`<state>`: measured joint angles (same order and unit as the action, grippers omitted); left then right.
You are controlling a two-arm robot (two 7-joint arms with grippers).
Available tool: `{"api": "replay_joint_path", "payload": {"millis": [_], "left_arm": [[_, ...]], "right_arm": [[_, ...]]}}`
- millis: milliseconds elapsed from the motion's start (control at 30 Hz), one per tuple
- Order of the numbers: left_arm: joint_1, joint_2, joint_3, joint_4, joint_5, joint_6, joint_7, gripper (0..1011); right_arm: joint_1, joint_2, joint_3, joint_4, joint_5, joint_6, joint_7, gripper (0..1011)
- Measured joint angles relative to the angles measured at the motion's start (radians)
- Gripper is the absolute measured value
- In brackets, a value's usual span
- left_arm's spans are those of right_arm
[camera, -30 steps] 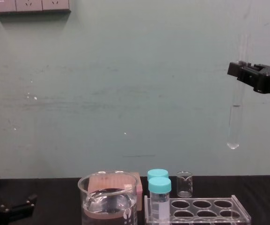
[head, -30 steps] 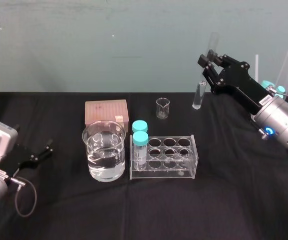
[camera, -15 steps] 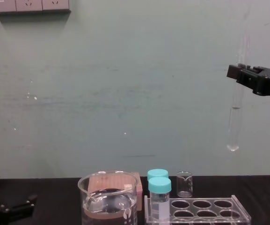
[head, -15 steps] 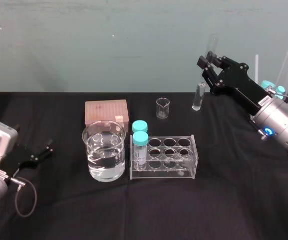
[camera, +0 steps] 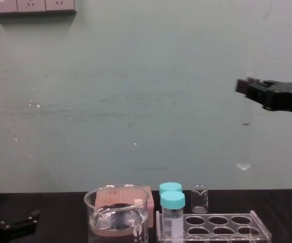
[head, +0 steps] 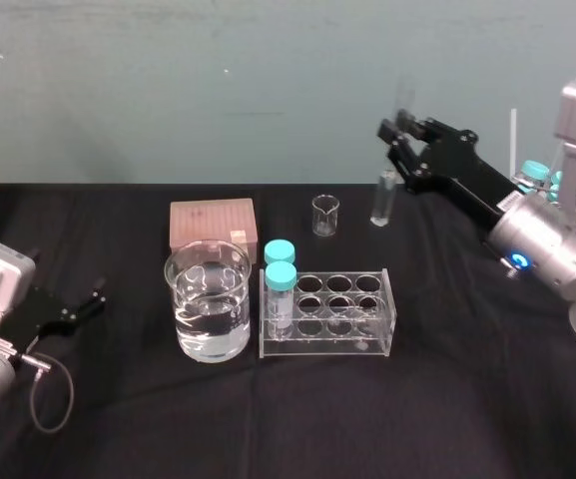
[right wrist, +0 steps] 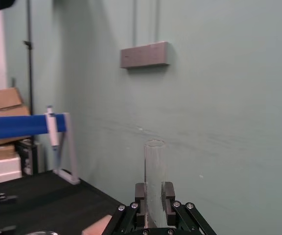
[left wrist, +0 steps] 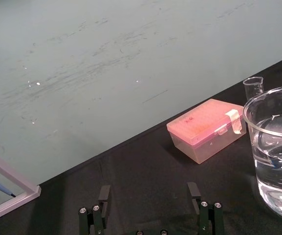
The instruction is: Hold the test tube with one hand and immerse one end into the beaker, then return it to the test tube rack.
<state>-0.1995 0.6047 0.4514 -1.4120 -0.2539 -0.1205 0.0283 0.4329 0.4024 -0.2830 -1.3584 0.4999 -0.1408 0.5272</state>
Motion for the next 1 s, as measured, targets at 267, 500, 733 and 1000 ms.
{"api": "replay_joint_path", "payload": {"millis": [267, 500, 733, 1000], "left_arm": [[0.000, 0.000, 0.000, 0.000, 0.000, 0.000, 0.000, 1000], [0.000, 0.000, 0.000, 0.000, 0.000, 0.000, 0.000, 1000], [0.000, 0.000, 0.000, 0.000, 0.000, 0.000, 0.000, 1000], [0.000, 0.000, 0.000, 0.000, 0.000, 0.000, 0.000, 1000]], "right_arm": [[0.077, -0.053, -0.067, 0.036, 0.011, -0.031, 0.086, 225], [0.128, -0.111, -0.138, 0.057, 0.058, -0.050, 0.179, 225], [0.154, -0.142, -0.197, 0.085, 0.090, -0.049, 0.245, 225], [0.177, -0.159, -0.250, 0.151, 0.097, -0.044, 0.269, 225]]}}
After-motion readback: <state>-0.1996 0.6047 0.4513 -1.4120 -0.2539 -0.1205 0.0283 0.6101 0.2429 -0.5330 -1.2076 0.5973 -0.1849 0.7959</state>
